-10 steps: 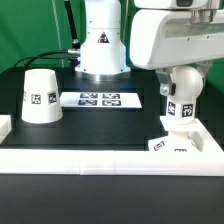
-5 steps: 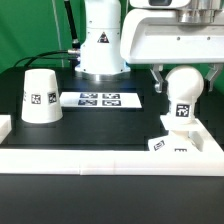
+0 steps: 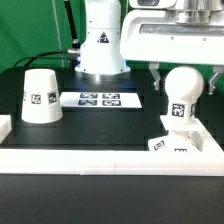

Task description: Assemble lamp

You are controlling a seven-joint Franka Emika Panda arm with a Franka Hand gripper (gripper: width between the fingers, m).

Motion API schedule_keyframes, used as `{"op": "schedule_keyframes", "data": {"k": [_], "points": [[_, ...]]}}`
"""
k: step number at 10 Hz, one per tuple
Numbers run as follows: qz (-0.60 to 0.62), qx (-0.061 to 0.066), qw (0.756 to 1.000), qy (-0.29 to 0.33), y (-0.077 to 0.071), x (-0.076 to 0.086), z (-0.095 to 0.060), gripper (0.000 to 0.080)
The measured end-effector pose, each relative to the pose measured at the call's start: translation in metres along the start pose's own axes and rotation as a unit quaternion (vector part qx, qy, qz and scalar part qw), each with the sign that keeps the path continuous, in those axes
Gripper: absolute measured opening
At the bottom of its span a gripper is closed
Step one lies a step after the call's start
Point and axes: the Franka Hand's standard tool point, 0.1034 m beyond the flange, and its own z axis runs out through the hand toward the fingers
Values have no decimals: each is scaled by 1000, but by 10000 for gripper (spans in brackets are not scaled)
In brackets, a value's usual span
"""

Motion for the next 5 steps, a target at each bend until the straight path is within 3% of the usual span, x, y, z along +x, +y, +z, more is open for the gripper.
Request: {"op": "schedule_keyframes", "data": {"k": [5], "points": [[170,5,985,-6,0,0,0,579]]}}
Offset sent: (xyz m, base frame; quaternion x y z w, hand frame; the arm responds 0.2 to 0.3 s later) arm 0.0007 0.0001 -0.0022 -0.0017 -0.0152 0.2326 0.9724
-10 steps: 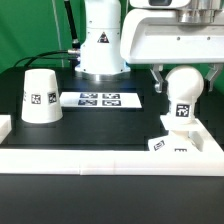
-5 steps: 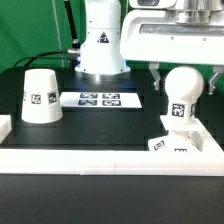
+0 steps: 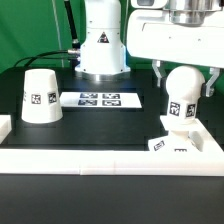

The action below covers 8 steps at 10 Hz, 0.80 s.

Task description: Assemble lamp

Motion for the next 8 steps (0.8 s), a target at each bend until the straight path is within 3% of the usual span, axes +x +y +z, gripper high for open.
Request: {"op": "schedule_keyframes", "data": {"k": [6,8], "points": [[207,13,978,-20,-2,-1,0,579],[213,14,977,-23,-4,-4,0,679]]}}
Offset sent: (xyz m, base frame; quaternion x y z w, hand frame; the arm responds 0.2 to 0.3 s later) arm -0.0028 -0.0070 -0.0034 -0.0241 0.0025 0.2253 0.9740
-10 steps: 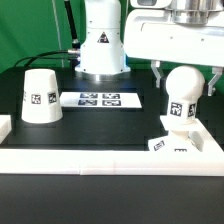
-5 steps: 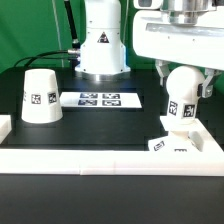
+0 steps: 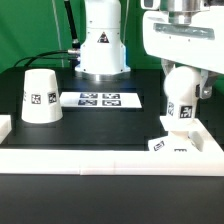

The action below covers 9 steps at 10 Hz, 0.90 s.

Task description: Assemble lamp

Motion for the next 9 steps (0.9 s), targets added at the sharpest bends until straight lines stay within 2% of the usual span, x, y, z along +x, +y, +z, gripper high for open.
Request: {"op": "schedule_keyframes", "data": {"k": [2,4,7,9], "points": [[-28,0,1000,0,0,0,0,696],[-131,-2,991,2,0,-1,0,698],[-319,-1,948,3,-1,1,0,698],[-382,-1,924,2,0,1,0,698]]}}
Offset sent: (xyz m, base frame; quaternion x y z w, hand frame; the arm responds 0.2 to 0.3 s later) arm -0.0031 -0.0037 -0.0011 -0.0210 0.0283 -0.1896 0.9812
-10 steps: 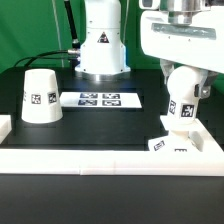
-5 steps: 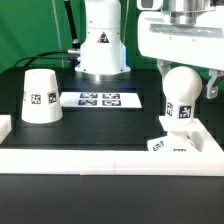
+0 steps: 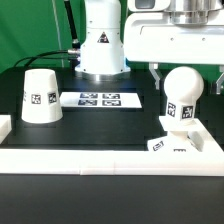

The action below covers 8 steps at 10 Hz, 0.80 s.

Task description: Assemble lamp

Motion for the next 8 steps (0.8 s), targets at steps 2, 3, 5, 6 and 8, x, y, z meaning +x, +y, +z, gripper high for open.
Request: {"op": "schedule_keyframes", "data": {"k": [2,3,5,6,8], "points": [[-66,0,998,0,0,0,0,698],[-116,-1,993,2,1,1,0,698],[-238,-11,971,12,3,5,0,698],[-290,-14,957,13,5,6,-1,698],[-378,-17,926,13,8,11,-3,698]]}}
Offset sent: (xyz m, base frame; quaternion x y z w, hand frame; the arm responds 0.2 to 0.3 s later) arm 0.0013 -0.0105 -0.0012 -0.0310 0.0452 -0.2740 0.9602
